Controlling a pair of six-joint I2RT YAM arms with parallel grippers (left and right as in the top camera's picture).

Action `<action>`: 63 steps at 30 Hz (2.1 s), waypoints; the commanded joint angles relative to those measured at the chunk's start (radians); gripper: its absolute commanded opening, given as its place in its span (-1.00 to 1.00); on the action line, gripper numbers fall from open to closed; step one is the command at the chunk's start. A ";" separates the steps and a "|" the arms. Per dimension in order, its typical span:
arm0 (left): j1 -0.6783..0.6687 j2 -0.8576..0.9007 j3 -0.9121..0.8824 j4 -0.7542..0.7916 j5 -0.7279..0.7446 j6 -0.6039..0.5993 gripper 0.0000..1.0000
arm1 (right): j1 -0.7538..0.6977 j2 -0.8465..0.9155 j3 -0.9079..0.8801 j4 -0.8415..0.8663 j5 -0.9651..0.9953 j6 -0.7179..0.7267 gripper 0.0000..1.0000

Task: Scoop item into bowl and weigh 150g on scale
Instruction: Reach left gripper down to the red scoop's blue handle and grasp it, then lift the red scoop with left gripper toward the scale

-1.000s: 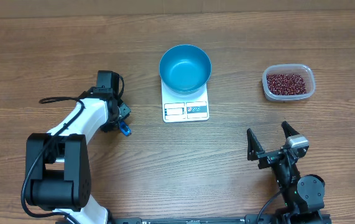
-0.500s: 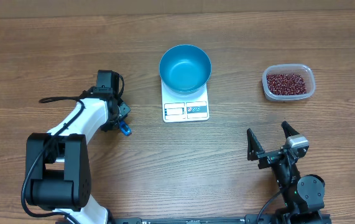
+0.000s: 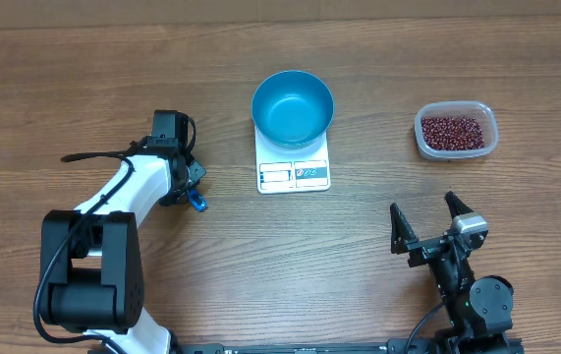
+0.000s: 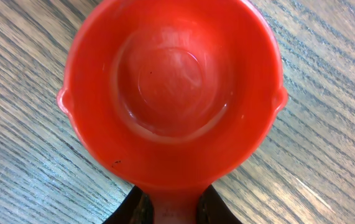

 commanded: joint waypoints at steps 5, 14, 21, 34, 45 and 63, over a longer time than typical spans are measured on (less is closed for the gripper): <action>0.002 0.019 0.053 -0.022 0.097 0.047 -0.92 | -0.001 -0.008 -0.011 0.007 0.010 0.007 1.00; -0.016 0.012 0.227 -0.197 0.208 0.099 -0.92 | -0.001 -0.008 -0.011 0.007 0.010 0.007 1.00; -0.055 0.000 0.306 -0.261 0.406 0.096 -0.92 | -0.001 -0.008 -0.011 0.007 0.010 0.007 1.00; -0.184 -0.020 0.308 -0.240 0.562 -0.187 -0.92 | -0.001 -0.008 -0.011 0.025 -0.177 0.658 1.00; -0.283 -0.072 0.308 -0.195 0.562 -0.377 -0.92 | -0.001 -0.008 -0.011 0.042 -0.279 0.845 1.00; -0.330 -0.072 0.308 -0.225 0.523 -0.418 -0.91 | -0.001 -0.008 -0.010 0.038 -0.534 0.746 1.00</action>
